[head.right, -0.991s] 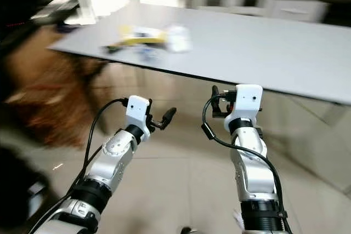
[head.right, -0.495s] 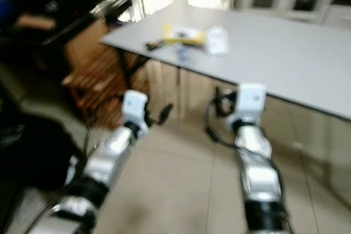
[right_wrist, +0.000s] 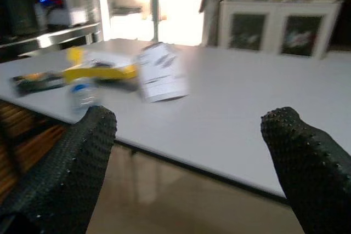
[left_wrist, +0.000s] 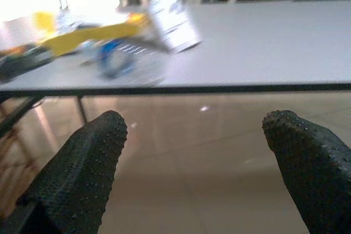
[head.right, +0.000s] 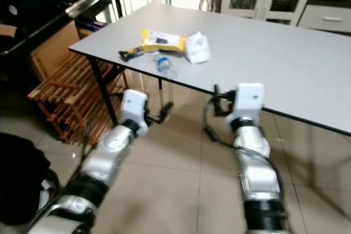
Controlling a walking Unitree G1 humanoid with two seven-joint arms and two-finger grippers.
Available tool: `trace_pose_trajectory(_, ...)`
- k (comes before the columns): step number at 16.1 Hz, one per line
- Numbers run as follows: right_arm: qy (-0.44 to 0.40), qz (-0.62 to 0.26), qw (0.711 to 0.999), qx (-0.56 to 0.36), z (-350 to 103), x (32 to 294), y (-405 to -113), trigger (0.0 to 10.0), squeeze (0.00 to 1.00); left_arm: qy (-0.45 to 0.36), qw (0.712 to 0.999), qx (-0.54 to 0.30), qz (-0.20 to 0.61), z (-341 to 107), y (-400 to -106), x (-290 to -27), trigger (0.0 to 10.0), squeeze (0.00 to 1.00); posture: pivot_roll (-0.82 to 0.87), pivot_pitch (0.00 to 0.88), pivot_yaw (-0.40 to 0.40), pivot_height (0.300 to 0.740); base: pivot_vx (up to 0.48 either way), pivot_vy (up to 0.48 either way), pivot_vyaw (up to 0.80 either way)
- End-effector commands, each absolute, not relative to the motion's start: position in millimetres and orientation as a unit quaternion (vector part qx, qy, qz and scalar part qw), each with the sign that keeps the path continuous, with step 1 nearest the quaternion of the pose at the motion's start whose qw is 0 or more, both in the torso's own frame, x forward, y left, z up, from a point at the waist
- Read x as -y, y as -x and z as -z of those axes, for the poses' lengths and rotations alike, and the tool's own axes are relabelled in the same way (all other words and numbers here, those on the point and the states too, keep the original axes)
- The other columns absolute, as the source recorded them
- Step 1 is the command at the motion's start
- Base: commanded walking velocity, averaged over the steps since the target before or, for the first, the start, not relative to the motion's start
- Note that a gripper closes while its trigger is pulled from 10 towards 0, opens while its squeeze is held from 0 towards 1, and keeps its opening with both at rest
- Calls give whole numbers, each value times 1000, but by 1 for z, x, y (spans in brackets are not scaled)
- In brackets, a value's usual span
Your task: Picking trash to rubbish bin
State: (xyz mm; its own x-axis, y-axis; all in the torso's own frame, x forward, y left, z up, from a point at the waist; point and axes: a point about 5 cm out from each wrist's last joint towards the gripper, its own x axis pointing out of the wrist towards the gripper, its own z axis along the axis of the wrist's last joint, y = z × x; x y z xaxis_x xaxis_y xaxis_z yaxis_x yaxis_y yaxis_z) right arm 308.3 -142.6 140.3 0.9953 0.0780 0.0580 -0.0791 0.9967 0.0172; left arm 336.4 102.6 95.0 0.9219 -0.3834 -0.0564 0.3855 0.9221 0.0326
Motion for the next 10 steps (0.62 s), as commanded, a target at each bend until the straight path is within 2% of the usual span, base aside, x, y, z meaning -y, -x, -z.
trace_pose_trajectory(1, 2, -33, 999, 31, -142, 150, -309, 10000, 0, -21, 979, -19, 203, -98, -337, -96, 10000, 0, -81, 20, 26, 740, 390, 0, 0)
trace_pose_trajectory(3, 3, -36, 999, 31, -142, 149, -309, 10000, 0, -21, 979, -22, 201, -98, -337, -96, 10000, 0, -80, 18, 28, 740, 306, 0, 0)
trace_pose_trajectory(7, -1, -38, 999, 30, -141, 148, -309, 10000, 0, -11, 980, -30, 199, -97, -338, -96, 10000, 0, -80, 19, 27, 740, 0, 0, 0)
trace_pose_trajectory(10, -1, -40, 999, 31, -141, 148, -309, 10000, 0, -9, 979, -32, 200, -97, -338, -94, 10000, 0, -80, 19, 27, 740, 0, 480, 0)
